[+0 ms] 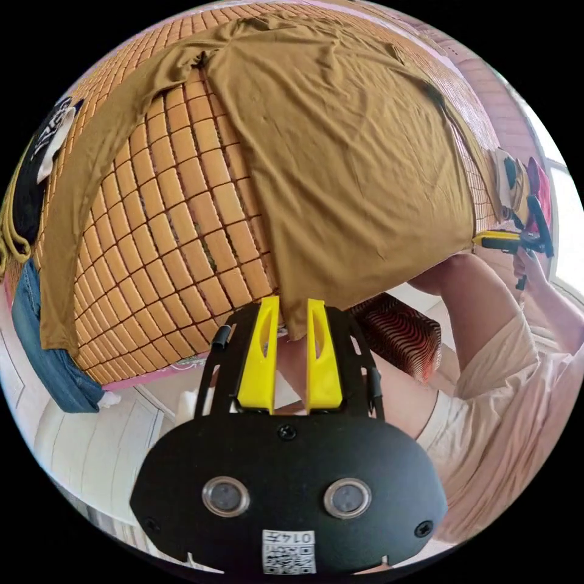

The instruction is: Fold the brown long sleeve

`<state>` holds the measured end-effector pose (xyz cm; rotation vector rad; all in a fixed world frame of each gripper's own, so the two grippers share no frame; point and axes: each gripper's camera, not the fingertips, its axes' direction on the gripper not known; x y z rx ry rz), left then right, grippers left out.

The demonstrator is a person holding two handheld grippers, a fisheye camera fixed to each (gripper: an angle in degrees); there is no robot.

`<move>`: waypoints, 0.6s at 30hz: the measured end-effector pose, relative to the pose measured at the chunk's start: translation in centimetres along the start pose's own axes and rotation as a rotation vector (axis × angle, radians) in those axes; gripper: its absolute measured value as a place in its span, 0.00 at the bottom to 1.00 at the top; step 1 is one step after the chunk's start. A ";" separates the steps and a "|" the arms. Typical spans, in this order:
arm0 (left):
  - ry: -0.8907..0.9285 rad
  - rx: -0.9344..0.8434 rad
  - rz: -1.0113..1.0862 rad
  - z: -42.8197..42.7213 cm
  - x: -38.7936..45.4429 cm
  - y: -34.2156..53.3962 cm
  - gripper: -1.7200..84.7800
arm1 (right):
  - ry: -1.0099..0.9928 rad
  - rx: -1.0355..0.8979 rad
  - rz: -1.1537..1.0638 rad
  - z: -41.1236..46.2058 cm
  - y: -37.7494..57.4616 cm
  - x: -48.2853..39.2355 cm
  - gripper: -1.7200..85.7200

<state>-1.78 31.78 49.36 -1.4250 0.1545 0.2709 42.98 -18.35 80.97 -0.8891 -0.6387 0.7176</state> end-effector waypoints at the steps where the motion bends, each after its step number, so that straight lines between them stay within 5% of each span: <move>1: -0.031 -0.059 0.022 0.7 0.6 -0.2 0.08 | -0.016 0.003 -0.003 0.8 0.5 0.3 0.06; 7: -0.167 -0.102 0.137 1.2 2.4 1.3 0.01 | -0.043 0.078 -0.087 2.6 3.6 1.7 0.03; 18: -0.111 0.196 0.068 -0.2 -0.1 13.2 0.03 | -0.013 0.222 -0.141 7.9 11.1 0.9 0.08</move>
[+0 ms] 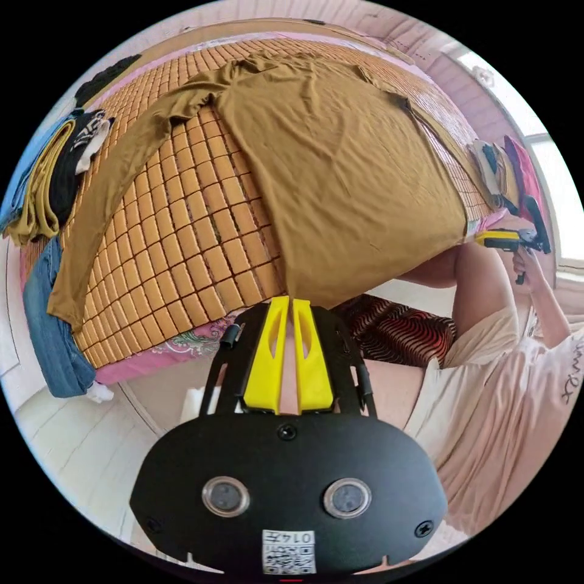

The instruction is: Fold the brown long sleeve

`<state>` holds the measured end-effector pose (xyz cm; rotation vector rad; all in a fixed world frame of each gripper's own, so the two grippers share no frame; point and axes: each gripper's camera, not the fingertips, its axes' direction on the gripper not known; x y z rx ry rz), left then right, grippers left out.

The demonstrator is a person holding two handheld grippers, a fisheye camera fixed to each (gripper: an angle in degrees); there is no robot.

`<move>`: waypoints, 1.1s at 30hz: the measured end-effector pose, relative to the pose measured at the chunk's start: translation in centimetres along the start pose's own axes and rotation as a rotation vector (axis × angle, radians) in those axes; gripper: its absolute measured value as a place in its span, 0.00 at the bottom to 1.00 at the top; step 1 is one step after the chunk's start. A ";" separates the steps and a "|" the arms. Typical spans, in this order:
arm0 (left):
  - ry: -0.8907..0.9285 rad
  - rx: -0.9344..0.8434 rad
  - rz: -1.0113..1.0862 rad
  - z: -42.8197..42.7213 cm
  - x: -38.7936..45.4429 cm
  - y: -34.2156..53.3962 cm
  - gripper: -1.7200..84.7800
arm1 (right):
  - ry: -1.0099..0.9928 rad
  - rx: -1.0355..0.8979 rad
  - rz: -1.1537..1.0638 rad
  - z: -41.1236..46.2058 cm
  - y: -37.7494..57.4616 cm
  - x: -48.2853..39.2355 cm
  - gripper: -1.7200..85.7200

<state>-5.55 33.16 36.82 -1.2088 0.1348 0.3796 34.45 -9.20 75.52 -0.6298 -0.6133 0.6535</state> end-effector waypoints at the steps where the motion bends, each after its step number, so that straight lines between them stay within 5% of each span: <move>1: 0.023 0.049 -0.064 -1.1 -0.9 1.7 0.05 | 0.017 0.022 0.017 -0.3 1.1 -0.5 0.09; 14: -0.020 0.841 -0.830 -9.4 -15.3 18.8 0.10 | 0.099 0.243 -0.284 -0.6 4.3 -14.7 0.15; 26: -0.175 0.867 -1.157 -6.9 -27.5 27.4 0.12 | 0.102 0.181 -0.876 3.0 -9.8 -40.1 0.14; 33: -0.063 0.811 -1.171 -4.7 -31.0 28.5 0.12 | 0.128 0.181 -1.143 9.5 -14.9 -55.2 0.14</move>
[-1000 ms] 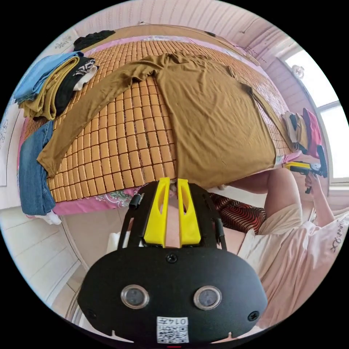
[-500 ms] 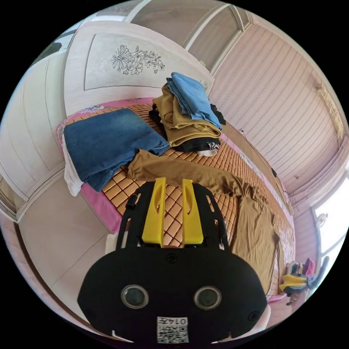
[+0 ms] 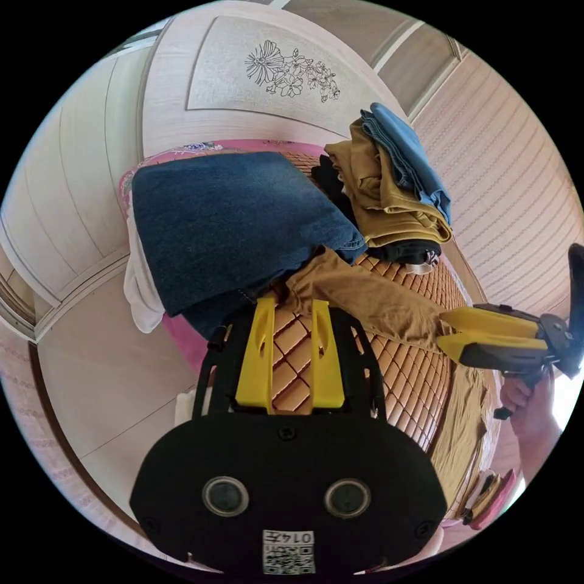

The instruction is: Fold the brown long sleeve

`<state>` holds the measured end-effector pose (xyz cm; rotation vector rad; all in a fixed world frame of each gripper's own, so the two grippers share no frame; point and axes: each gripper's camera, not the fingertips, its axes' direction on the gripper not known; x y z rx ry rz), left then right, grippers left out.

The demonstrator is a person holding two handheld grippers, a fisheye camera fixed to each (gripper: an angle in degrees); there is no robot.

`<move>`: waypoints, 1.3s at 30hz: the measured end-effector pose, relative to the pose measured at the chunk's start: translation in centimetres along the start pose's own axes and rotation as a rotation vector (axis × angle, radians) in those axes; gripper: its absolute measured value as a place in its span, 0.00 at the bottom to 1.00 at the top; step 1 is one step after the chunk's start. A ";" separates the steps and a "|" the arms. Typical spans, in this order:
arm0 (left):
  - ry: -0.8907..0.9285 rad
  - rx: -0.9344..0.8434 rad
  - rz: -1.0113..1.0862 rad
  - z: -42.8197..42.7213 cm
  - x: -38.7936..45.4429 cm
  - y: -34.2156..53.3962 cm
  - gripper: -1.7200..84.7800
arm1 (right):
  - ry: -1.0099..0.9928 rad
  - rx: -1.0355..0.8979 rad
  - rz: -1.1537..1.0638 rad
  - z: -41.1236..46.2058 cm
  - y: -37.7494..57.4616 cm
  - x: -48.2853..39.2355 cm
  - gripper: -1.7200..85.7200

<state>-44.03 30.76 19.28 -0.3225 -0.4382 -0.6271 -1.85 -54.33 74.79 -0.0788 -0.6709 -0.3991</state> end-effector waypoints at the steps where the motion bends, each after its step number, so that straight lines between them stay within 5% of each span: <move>1: 0.020 -0.027 -0.014 0.5 -0.4 0.0 0.12 | 0.019 -0.013 -0.045 1.7 -2.1 -0.8 0.14; 11: 0.038 -0.056 -0.029 1.6 -1.6 1.6 0.03 | 0.254 0.005 -0.328 9.3 -8.0 -7.0 0.05; 21: 0.118 0.041 0.129 -0.5 1.8 6.7 0.01 | 0.149 0.130 -0.145 3.4 -2.7 -3.0 0.01; 32: 0.610 0.388 0.663 -11.4 21.4 18.0 0.01 | 0.140 0.594 0.288 -19.5 21.4 6.0 0.01; 39: 1.027 0.239 1.049 -15.0 35.4 32.4 0.01 | 0.365 0.697 0.553 -30.3 44.1 1.0 0.01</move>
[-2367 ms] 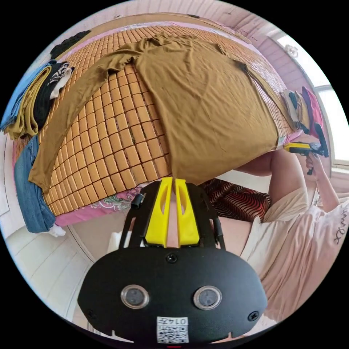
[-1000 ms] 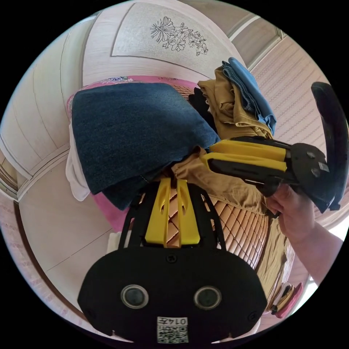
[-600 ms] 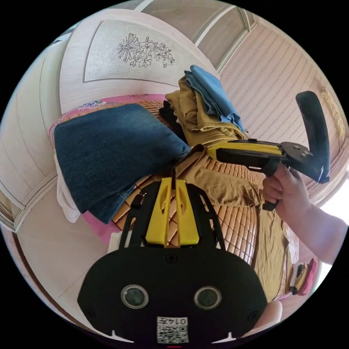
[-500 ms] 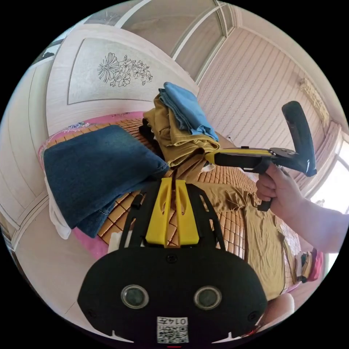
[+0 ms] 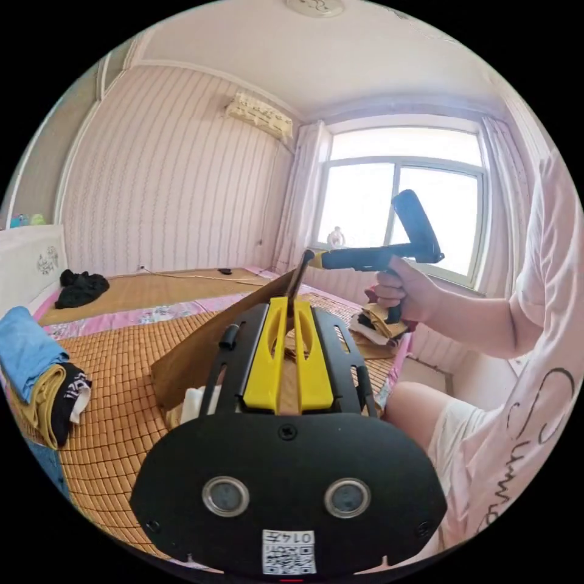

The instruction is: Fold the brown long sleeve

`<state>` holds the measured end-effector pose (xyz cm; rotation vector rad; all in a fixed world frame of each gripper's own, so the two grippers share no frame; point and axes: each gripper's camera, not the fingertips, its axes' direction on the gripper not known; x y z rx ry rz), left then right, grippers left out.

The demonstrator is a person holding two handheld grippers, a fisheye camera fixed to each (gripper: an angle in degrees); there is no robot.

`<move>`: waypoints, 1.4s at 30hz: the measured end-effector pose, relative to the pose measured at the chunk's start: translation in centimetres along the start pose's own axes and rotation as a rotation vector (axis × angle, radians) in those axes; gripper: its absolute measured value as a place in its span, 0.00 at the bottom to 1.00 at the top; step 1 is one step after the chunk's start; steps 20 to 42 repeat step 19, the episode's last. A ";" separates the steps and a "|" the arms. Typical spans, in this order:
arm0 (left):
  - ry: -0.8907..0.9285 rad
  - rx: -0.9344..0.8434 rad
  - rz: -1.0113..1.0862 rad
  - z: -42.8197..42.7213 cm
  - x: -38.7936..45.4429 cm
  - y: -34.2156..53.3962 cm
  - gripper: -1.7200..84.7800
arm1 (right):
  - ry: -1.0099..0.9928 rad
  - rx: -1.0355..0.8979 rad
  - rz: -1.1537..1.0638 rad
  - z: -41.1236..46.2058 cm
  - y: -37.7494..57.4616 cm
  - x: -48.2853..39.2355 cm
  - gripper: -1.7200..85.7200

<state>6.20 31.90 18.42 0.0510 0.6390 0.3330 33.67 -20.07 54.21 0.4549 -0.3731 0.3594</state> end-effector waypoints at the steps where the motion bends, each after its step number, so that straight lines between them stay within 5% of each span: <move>1: 0.090 -0.063 0.034 3.1 2.7 1.3 0.01 | 0.065 -0.054 0.057 -2.2 2.9 1.4 0.01; 7: 0.321 -0.532 -0.022 18.9 10.6 14.3 0.01 | 0.137 -0.442 0.488 -3.1 19.8 9.4 0.01; 11: 0.336 -0.652 0.046 23.0 12.3 19.3 0.02 | 0.093 -0.483 0.579 -2.7 24.7 11.2 0.01; 19: 0.403 -0.746 0.112 30.1 9.8 24.9 0.07 | 0.180 -0.594 0.483 -3.5 26.0 11.3 0.01; 42: 0.403 -0.746 0.112 30.1 9.8 24.9 0.07 | 0.180 -0.594 0.483 -3.5 26.0 11.3 0.01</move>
